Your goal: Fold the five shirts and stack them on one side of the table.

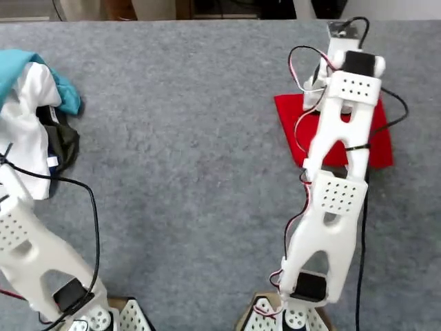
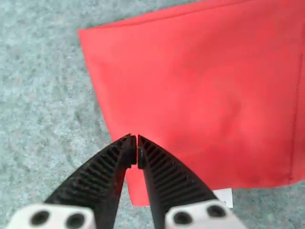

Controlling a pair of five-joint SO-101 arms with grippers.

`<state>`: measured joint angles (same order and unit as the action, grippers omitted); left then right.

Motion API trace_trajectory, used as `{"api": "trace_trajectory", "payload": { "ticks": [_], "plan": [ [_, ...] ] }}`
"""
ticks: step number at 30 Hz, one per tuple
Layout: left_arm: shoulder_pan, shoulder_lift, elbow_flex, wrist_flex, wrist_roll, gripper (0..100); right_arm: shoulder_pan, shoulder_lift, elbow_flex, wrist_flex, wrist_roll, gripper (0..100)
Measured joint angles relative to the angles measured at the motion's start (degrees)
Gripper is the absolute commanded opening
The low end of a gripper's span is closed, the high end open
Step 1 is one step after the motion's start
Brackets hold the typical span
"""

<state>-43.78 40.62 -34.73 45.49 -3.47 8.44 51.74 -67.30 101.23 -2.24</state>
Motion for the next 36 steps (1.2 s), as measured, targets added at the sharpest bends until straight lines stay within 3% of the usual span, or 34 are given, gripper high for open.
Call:
{"api": "trace_trajectory", "payload": {
  "ticks": [3, 10, 18, 24, 31, 36],
  "plan": [
    [0.00, 2.37, -3.87, 2.37, -4.04, 1, -0.26, 0.00, 0.18, 0.00, 0.00, 1.9],
    [1.76, 2.37, -24.44, 20.13, -7.82, 2, -0.09, 0.00, 0.18, 0.00, 0.00, 1.9],
    [9.67, 1.67, -56.00, 41.58, -7.82, 2, -0.09, 0.00, 0.18, 0.00, 0.00, 1.9],
    [20.84, -12.22, -57.76, 53.98, -7.82, 2, -0.09, 0.00, 0.18, 0.00, 0.00, 1.9],
    [36.04, -26.11, -57.85, 54.77, -7.82, 2, -0.09, 0.00, 0.18, 0.00, 0.00, 1.9],
    [41.32, -31.03, -52.84, 54.77, -7.38, 2, -0.09, 0.00, 0.18, 0.00, 0.00, 1.9]
  ]
}}
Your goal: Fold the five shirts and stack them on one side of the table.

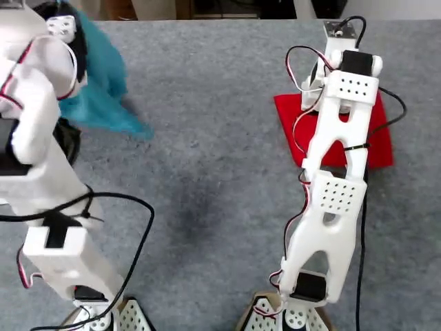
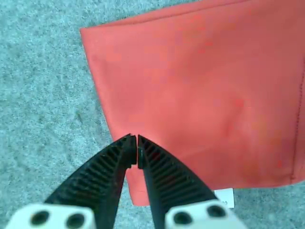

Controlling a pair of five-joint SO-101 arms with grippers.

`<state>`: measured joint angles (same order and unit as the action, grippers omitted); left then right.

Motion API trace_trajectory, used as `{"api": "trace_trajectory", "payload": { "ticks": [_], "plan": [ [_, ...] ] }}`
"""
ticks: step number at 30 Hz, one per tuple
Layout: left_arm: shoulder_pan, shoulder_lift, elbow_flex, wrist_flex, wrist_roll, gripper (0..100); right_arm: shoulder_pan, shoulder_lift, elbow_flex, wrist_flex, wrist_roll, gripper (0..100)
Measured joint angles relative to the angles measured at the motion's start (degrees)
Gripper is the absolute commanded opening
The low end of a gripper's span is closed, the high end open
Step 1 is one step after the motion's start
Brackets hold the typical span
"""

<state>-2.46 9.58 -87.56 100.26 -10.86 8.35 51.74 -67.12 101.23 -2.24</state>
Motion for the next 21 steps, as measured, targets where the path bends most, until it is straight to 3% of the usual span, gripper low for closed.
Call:
{"api": "trace_trajectory", "payload": {
  "ticks": [5, 9, 13, 18, 21],
  "plan": [
    [5.19, -9.23, 17.58, 0.00, 2.90, 4, 0.00, 0.00, 0.00, 0.00, 0.00, 6.6],
    [13.45, -22.33, 39.56, 0.00, 2.81, 17, 0.00, 0.00, 0.00, 0.00, 0.00, 24.4],
    [26.11, -37.45, 65.93, 0.00, 3.60, 17, 0.00, 0.00, 0.00, 0.00, 0.00, 37.6],
    [44.66, -54.86, 88.09, -0.09, 7.47, 22, -1.14, 0.00, 0.00, 0.00, 0.00, 38.2],
    [44.13, -62.51, 91.25, -0.26, 9.14, 22, -3.52, 0.00, 0.00, 0.00, 0.00, 38.2]
  ]
}}
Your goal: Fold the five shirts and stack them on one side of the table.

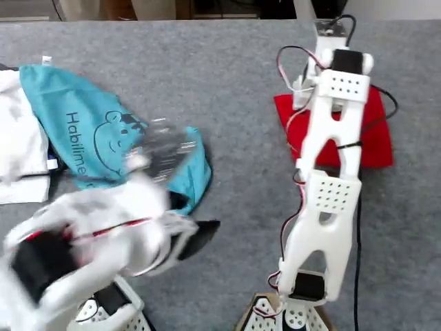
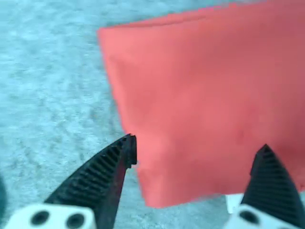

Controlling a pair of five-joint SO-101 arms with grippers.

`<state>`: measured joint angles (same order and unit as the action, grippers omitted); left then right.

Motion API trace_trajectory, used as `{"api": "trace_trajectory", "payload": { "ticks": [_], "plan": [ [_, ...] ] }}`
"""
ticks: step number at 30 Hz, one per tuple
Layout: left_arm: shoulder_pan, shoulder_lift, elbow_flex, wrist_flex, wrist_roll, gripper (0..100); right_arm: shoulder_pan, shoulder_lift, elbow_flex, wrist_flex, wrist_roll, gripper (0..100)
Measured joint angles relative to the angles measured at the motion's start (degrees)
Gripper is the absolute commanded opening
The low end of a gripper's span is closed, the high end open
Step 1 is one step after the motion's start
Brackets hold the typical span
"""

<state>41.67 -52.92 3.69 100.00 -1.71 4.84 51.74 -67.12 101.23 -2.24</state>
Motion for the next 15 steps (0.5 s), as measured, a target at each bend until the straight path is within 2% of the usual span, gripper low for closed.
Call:
{"api": "trace_trajectory", "payload": {
  "ticks": [3, 7, 11, 15],
  "plan": [
    [-9.49, -2.99, 0.35, -0.97, -0.18, 23, -4.31, -1.05, 0.35, 0.00, 0.00, 38.2],
    [-28.57, -3.16, 1.85, -2.55, -1.85, 23, -13.10, -4.13, 0.35, 0.00, 0.00, 38.2],
    [-46.77, -3.96, 9.41, -8.53, -3.16, 23, -24.09, -4.66, 0.88, 0.00, 0.00, 38.2],
    [-60.57, -3.78, 21.10, -16.70, -3.16, 23, -35.34, -4.66, 6.86, 0.00, 0.00, 38.2]
  ]
}}
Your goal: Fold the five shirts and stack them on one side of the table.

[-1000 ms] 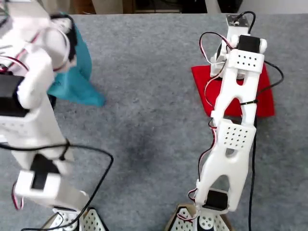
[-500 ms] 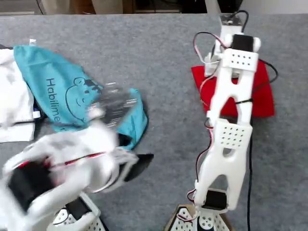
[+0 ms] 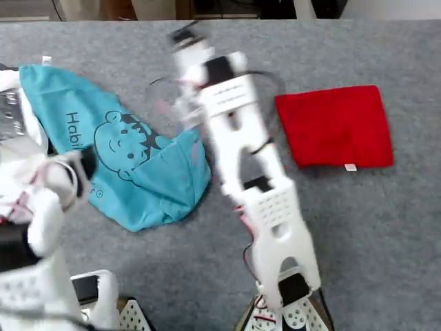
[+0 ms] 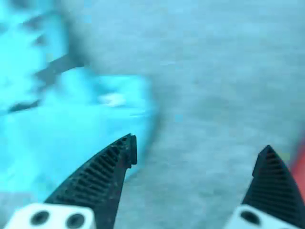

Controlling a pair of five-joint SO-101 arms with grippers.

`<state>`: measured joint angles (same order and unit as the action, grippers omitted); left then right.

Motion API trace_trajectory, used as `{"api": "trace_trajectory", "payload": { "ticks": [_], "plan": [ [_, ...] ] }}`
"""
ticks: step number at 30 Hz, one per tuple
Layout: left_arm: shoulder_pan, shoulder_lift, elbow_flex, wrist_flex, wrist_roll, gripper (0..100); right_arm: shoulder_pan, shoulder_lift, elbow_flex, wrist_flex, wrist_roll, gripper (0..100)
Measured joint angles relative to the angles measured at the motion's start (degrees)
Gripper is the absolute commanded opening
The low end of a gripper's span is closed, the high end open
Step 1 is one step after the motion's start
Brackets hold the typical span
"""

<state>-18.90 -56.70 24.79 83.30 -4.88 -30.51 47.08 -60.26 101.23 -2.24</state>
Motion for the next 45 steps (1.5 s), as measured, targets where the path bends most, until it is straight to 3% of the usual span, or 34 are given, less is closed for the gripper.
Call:
{"api": "trace_trajectory", "payload": {
  "ticks": [4, 10, 19, 30, 39, 45],
  "plan": [
    [-8.88, 0.53, 9.49, -5.45, -0.09, 23, -8.53, 1.05, 8.26, 0.00, 0.00, 31.3],
    [-14.15, 0.44, 11.96, -6.68, -0.09, 23, -9.67, 6.33, 11.25, 0.00, 0.00, 0.2],
    [-14.42, 0.44, 12.84, -9.14, -0.09, 23, -1.14, 4.40, 18.99, 0.00, 0.53, 0.2],
    [-12.31, 0.70, 13.98, -12.66, -0.09, 23, 2.02, -25.49, 57.93, -0.44, 7.82, 0.2],
    [-7.30, 14.33, 13.19, -18.02, 0.09, 23, 18.37, -52.31, 90.11, -3.08, 21.19, 0.2],
    [-0.09, 31.38, 1.67, -18.29, 5.45, 23, 29.89, -67.60, 96.44, -0.35, 32.70, 0.2]
  ]
}}
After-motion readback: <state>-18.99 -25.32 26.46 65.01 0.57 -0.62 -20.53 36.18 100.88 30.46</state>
